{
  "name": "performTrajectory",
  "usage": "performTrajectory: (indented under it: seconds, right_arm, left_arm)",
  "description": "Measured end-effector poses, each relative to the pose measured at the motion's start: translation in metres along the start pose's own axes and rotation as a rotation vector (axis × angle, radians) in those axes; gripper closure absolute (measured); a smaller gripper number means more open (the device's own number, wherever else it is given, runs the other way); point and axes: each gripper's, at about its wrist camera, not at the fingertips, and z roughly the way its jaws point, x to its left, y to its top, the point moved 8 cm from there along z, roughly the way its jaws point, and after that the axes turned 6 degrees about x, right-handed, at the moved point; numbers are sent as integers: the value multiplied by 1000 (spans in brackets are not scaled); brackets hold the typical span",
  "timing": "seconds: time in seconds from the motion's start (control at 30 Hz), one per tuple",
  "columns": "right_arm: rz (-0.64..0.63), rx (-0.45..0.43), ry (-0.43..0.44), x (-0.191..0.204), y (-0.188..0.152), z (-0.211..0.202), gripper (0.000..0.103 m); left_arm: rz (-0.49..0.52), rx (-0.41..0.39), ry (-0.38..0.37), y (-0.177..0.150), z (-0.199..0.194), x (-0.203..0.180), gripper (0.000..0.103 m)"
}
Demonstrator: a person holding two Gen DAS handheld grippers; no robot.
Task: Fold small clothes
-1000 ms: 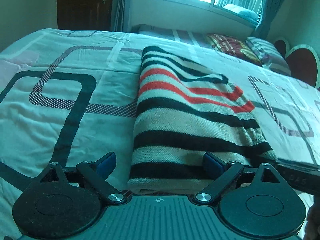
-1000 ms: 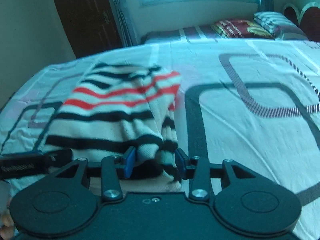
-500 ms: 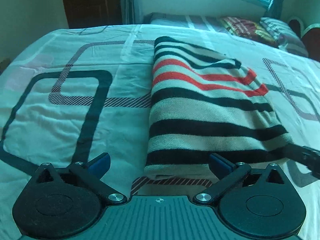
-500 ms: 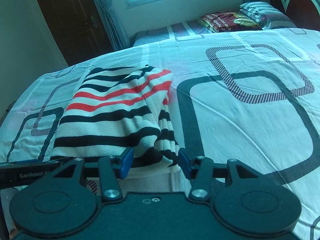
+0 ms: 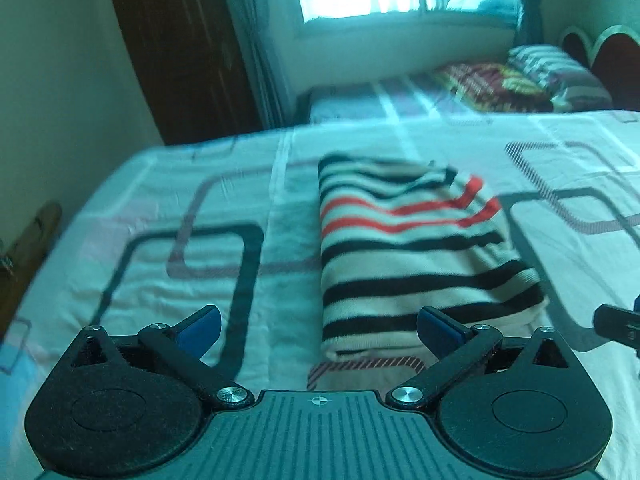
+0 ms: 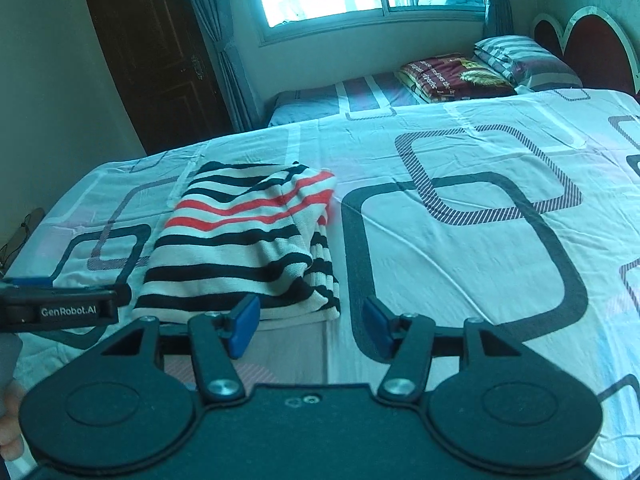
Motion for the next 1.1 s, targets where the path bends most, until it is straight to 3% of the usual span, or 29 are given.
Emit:
performTrajectory:
  seconds: [0.17, 0.3, 0.43, 0.57, 0.87, 1.1]
  right_arm:
    - [-62, -47, 32, 10, -1, -39, 42]
    - [-99, -69, 55, 10, -6, -62, 42]
    - [-107, -69, 45, 4, -10, -81, 41]
    - [-121, -111, 5, -1, -14, -109, 23]
    - [-103, -168, -69, -12, -24, -151, 4]
    - [-116, -198, -81, -11, -33, -172, 1]
  left_arm:
    - [61, -126, 23, 1, -62, -1, 0]
    - [75, -80, 22, -9, -88, -3, 0]
    - [-2, -20, -4, -25, -105, -2, 0]
    - [-37, -4, 9, -44, -122, -7, 0]
    - [-114, -8, -9, -65, -170, -14, 0]
    - [-140, -9, -9, -78, -191, -14, 0]
